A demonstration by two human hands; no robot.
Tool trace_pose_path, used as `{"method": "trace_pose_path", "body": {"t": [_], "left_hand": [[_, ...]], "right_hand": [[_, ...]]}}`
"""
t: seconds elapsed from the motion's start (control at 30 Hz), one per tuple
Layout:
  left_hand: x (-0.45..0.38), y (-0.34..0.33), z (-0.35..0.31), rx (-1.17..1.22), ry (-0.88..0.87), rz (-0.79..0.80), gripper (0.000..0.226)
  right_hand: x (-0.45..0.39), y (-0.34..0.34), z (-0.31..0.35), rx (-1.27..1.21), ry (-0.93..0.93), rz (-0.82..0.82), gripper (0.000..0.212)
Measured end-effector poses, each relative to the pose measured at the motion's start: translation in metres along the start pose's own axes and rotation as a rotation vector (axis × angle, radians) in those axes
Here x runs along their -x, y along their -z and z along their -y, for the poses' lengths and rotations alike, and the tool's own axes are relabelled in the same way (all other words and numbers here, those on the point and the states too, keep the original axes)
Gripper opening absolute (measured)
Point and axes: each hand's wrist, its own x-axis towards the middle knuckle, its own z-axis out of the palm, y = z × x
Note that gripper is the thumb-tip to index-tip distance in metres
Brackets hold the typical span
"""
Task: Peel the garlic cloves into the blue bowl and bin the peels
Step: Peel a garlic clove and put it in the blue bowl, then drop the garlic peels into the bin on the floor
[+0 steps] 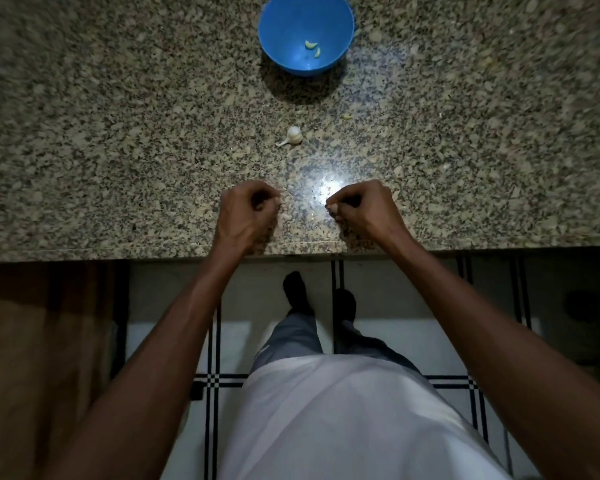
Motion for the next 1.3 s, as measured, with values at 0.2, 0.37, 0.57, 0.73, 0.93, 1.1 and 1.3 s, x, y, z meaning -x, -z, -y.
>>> {"method": "trace_pose_path", "body": {"t": [0.2,0.37,0.57,0.73,0.93,1.1,1.3], "left_hand": [[0.016,0.001,0.001,-0.043,-0.001,0.05,0.01],[0.024,-0.014,0.001,-0.151,-0.109,0.042,0.017],[0.021,-0.025,0.001,-0.315,-0.225,0.023,0.028],[0.015,-0.025,-0.001,-0.482,-0.285,0.197,0.019],[0.023,-0.033,-0.007,-0.5,-0.222,0.14,0.02],[0.021,-0.026,-0.008,0.39,0.458,-0.12,0.015],[0.029,-0.006,0.007,1.014,0.641,-0.306,0.012]], "right_hand": [[-0.003,-0.001,0.002,0.009,0.047,0.054,0.011],[-0.002,-0.002,0.006,0.027,0.053,0.082,0.011],[-0.001,0.002,0.006,0.018,0.044,0.088,0.012],[-0.002,-0.001,0.002,0.02,0.022,0.087,0.012],[-0.003,-0.005,-0.002,-0.017,0.013,0.06,0.011],[-0.009,-0.008,0.006,-0.367,-0.132,0.073,0.014],[-0.019,-0.039,0.037,-0.574,-0.14,0.176,0.018]]}}
